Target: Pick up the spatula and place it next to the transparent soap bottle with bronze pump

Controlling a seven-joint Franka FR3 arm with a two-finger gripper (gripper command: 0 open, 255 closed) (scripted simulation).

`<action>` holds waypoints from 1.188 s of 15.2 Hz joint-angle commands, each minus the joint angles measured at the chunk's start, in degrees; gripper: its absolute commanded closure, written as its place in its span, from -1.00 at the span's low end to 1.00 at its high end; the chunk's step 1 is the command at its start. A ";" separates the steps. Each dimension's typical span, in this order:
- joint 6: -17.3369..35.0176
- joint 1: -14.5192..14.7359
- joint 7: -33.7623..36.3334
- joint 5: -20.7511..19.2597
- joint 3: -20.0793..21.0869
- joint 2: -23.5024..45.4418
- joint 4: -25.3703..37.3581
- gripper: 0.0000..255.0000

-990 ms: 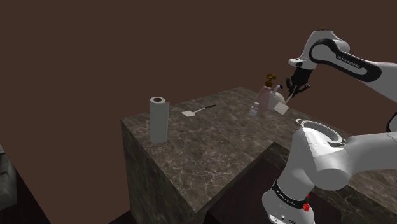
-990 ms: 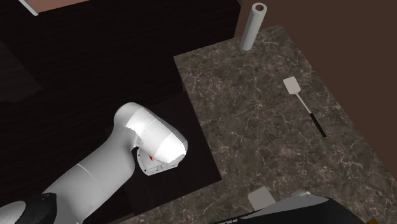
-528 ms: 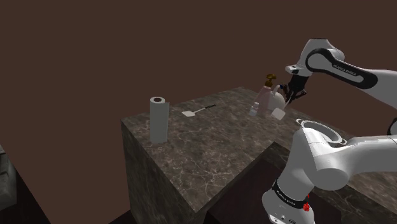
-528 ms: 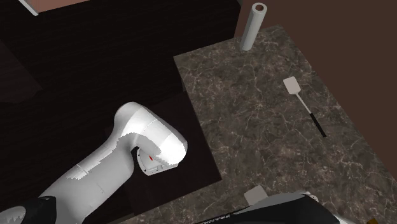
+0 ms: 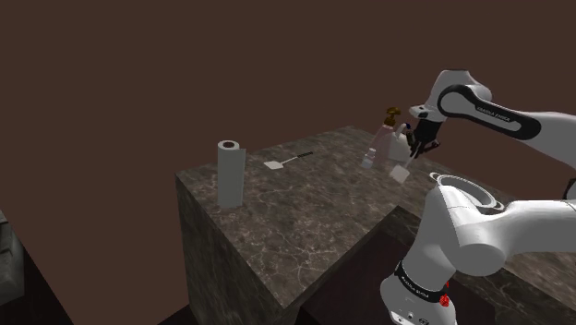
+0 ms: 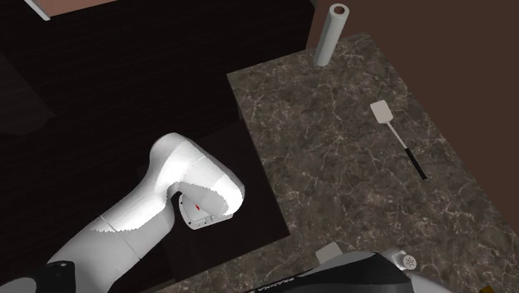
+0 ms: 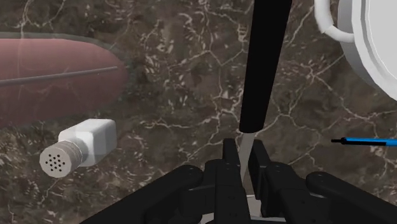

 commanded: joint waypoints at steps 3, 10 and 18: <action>1.81 -0.40 0.48 -1.78 -1.99 -0.83 -2.02 1.00; 5.03 -0.88 1.42 -5.20 -5.91 -2.04 -5.23 1.00; 8.68 -1.02 2.51 -9.49 -10.92 -3.10 -8.17 1.00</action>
